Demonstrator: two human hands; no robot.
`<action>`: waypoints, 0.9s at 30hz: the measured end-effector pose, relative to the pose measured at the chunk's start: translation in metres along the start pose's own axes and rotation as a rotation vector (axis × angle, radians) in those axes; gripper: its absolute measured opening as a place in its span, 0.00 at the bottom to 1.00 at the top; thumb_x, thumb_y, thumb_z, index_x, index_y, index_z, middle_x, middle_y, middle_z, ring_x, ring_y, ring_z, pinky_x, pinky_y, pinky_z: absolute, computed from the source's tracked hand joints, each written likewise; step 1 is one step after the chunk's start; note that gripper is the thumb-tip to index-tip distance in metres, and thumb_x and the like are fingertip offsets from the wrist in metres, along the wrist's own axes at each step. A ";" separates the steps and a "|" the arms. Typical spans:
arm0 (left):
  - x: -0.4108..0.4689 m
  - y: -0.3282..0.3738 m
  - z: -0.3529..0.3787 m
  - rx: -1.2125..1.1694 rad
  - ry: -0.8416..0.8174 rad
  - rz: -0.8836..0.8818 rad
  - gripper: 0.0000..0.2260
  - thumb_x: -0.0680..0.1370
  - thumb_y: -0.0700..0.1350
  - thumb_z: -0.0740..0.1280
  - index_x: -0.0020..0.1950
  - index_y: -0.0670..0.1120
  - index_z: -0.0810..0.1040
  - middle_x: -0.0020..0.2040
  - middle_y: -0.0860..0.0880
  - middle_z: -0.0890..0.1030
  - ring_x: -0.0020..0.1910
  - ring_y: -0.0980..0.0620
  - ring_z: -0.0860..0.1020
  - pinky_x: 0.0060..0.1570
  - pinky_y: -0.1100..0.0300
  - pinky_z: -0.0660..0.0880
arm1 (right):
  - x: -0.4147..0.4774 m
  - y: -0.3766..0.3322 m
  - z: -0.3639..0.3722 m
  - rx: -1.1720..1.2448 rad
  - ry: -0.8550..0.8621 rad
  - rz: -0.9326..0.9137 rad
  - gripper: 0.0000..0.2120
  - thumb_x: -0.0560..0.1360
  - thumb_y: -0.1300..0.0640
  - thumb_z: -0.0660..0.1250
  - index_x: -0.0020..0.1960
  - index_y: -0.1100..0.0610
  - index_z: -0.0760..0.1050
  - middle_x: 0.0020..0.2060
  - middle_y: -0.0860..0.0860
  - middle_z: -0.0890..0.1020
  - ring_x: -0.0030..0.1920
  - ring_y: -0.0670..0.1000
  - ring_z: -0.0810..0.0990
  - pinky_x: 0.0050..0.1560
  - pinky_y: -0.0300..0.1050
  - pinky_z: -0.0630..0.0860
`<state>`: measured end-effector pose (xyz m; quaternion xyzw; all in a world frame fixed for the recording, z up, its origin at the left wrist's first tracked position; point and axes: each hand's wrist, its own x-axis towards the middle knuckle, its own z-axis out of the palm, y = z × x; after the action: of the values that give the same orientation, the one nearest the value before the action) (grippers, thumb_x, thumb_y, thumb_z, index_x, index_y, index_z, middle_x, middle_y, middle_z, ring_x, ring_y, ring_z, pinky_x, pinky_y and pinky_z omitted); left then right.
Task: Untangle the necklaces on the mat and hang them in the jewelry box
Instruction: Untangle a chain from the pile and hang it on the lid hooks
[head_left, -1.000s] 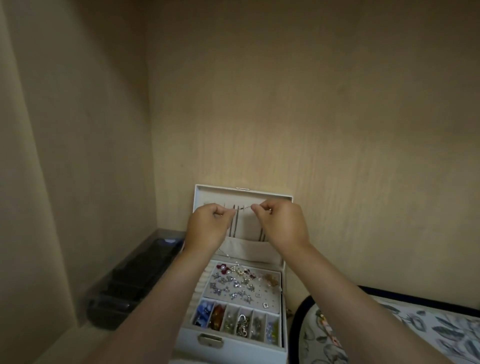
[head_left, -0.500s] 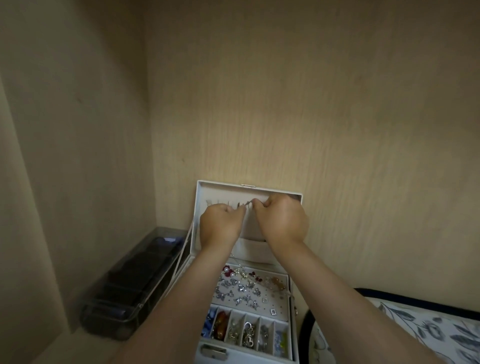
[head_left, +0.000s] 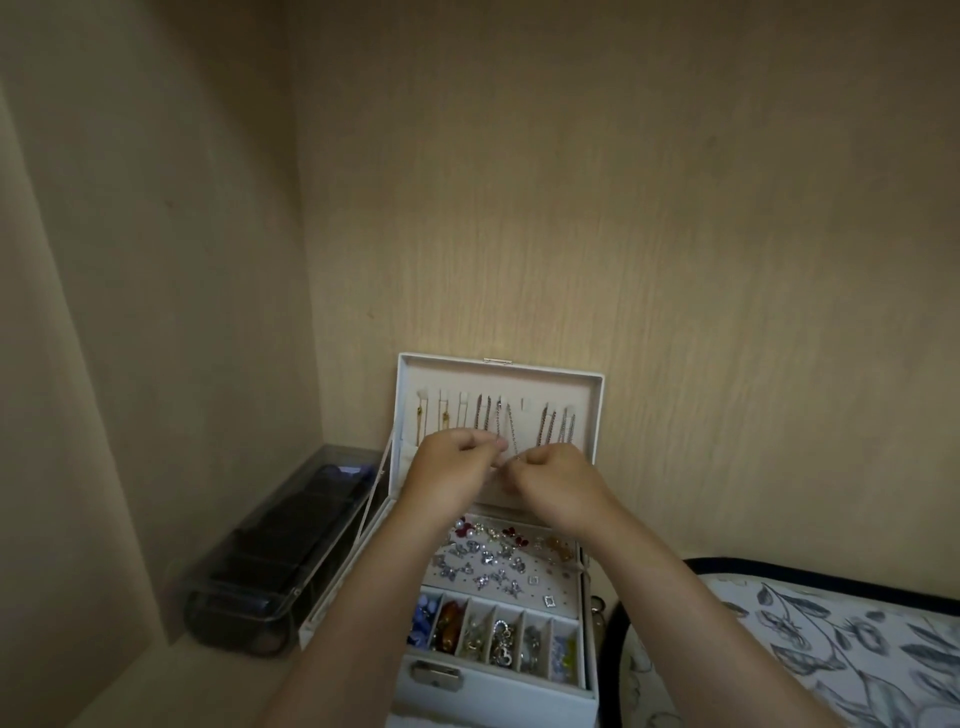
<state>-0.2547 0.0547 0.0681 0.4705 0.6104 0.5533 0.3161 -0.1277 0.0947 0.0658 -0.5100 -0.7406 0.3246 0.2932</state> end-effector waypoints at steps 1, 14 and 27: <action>-0.003 0.000 -0.001 0.017 -0.014 0.017 0.09 0.78 0.41 0.66 0.44 0.52 0.84 0.47 0.51 0.84 0.51 0.51 0.81 0.60 0.50 0.77 | -0.006 -0.001 0.000 0.041 -0.044 0.002 0.20 0.71 0.47 0.64 0.49 0.62 0.82 0.46 0.61 0.85 0.49 0.61 0.84 0.55 0.59 0.80; -0.027 -0.010 0.014 0.116 -0.138 0.036 0.09 0.79 0.43 0.66 0.58 0.50 0.80 0.41 0.52 0.81 0.34 0.55 0.77 0.32 0.62 0.74 | -0.022 0.016 -0.051 -0.138 -0.020 -0.125 0.11 0.79 0.53 0.64 0.42 0.57 0.78 0.34 0.48 0.78 0.37 0.48 0.75 0.39 0.43 0.70; -0.040 -0.002 0.050 -0.001 -0.414 0.095 0.06 0.80 0.42 0.67 0.49 0.42 0.83 0.40 0.46 0.85 0.29 0.56 0.76 0.26 0.69 0.68 | -0.020 0.018 -0.074 0.096 -0.076 -0.241 0.07 0.79 0.59 0.67 0.48 0.62 0.82 0.36 0.55 0.82 0.34 0.47 0.78 0.41 0.44 0.76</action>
<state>-0.1951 0.0367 0.0512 0.6021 0.5095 0.4593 0.4084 -0.0550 0.0941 0.0955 -0.3898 -0.7907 0.3414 0.3259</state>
